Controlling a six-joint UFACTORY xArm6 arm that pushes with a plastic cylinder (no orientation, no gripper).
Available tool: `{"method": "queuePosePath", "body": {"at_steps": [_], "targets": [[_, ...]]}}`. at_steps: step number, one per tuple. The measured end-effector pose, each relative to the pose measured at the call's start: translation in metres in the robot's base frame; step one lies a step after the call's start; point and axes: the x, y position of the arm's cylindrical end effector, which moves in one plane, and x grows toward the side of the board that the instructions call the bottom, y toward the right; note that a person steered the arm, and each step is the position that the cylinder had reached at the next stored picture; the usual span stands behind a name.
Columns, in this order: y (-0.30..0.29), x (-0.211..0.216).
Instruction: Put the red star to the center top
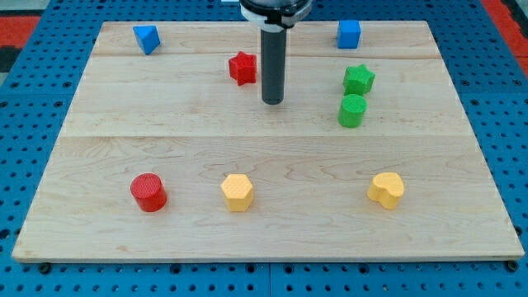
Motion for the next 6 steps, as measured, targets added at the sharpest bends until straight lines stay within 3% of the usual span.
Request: {"method": "queuePosePath", "body": {"at_steps": [1, 5, 6], "targets": [[-0.054, 0.001], [-0.045, -0.107], [-0.040, -0.116]]}}
